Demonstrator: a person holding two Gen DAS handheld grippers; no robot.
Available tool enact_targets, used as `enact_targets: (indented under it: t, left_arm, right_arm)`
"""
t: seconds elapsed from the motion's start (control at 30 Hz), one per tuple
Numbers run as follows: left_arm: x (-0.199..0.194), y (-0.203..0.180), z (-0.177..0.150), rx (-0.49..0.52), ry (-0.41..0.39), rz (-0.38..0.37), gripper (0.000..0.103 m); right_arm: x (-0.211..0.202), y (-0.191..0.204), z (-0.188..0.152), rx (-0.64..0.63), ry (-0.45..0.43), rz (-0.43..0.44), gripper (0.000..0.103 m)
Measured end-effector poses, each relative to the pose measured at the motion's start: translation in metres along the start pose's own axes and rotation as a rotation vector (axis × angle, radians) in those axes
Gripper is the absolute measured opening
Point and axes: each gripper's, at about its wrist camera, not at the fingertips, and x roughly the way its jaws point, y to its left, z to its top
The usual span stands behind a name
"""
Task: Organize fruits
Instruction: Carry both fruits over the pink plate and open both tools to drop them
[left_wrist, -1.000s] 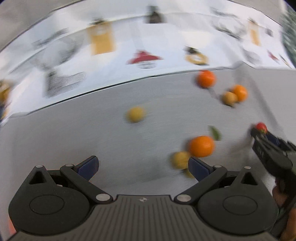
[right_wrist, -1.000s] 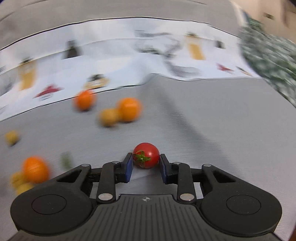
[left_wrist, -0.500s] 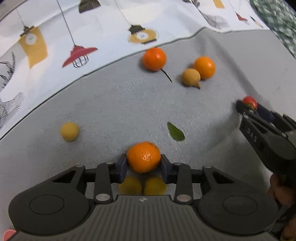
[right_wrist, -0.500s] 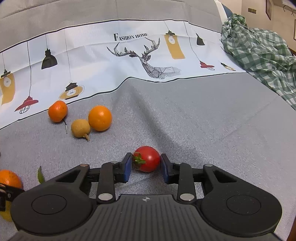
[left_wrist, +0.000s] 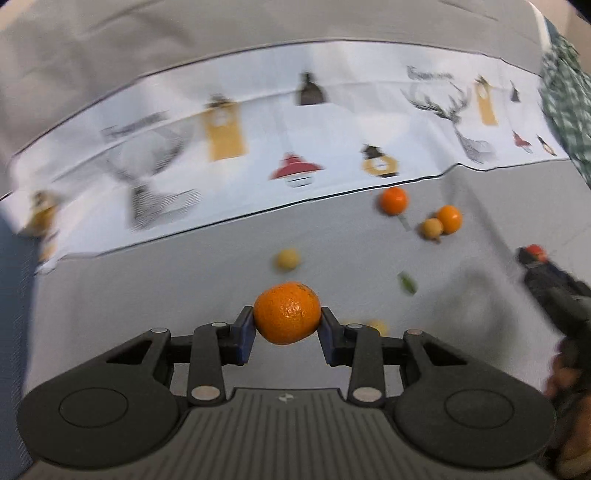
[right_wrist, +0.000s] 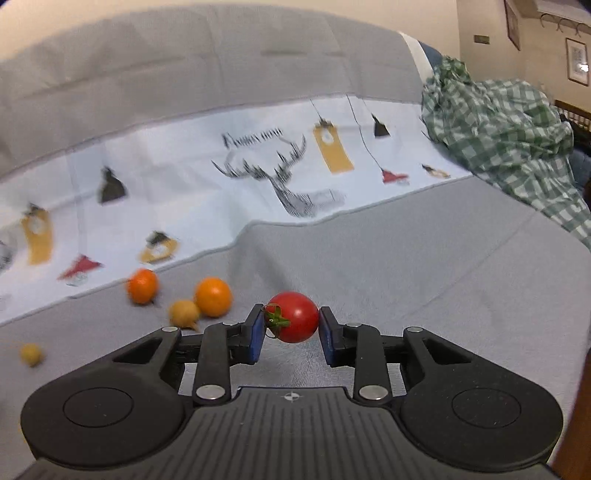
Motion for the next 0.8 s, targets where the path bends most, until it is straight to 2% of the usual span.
enact_targets:
  t: [0.13, 0.3, 0.5, 0.67, 0.8]
  left_arm:
    - [-0.049, 0.029, -0.041, -0.045, 0.031, 0.081, 0.04]
    - [-0.11, 0.055, -0.098, -0.132, 0.048, 0.09, 0.04]
    - [-0.177, 0.073, -0.159, -0.208, 0.007, 0.095, 0.04]
    - [-0.219, 0.086, -0.202, -0.282, -0.033, 0.094, 0.04]
    - [-0.244, 0.096, -0.23, -0.333, -0.07, 0.107, 0.04]
  right_arm:
    - [-0.079, -0.011, 0.002, -0.017, 0.009, 0.135, 0.032]
    - [-0.16, -0.005, -0.006, -0.093, 0.048, 0.284, 0.032]
    - [-0.244, 0.03, -0.017, -0.145, 0.076, 0.452, 0.032]
    - [-0.305, 0.058, -0.036, -0.221, 0.107, 0.604, 0.032]
    - [-0.341, 0.068, -0.046, -0.313, 0.076, 0.671, 0.032]
